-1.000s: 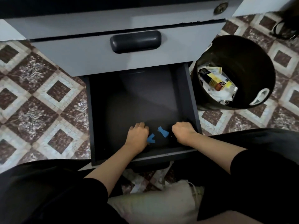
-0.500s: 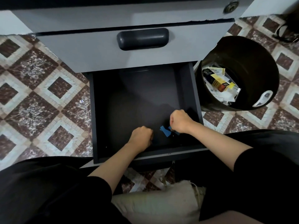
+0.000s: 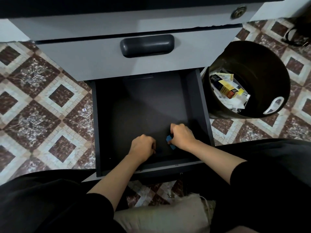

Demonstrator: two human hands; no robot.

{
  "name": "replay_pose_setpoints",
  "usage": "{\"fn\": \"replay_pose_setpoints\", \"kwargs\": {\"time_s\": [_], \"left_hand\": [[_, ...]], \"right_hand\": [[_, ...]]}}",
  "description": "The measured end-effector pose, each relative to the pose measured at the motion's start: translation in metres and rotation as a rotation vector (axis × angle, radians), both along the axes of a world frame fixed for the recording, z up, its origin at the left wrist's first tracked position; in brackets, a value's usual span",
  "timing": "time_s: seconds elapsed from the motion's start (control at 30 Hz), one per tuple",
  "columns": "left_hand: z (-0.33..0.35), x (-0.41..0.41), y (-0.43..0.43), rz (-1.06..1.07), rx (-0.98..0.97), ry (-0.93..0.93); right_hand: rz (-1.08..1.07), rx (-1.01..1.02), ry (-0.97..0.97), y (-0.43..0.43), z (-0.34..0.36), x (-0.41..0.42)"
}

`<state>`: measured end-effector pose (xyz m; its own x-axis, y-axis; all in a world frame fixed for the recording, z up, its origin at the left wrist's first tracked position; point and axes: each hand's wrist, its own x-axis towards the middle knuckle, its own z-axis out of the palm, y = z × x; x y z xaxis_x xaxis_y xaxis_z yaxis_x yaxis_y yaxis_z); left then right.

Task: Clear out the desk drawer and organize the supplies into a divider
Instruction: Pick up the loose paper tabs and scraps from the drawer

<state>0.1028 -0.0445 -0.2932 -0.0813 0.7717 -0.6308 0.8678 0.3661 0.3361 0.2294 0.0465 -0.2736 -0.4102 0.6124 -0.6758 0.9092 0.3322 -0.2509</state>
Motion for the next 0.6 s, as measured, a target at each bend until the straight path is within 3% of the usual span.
{"fn": "replay_pose_setpoints", "kwargs": {"time_s": [0.13, 0.4, 0.6], "left_hand": [[0.000, 0.000, -0.001, 0.008, 0.018, 0.014], [-0.002, -0.001, -0.002, 0.017, 0.026, -0.012], [0.002, -0.010, -0.001, 0.184, 0.034, -0.065]], "right_hand": [[0.054, 0.072, -0.077, -0.009, 0.002, -0.005], [0.096, 0.083, -0.027, -0.015, -0.001, -0.007], [-0.051, -0.030, 0.069, -0.012, -0.006, -0.004]]}}
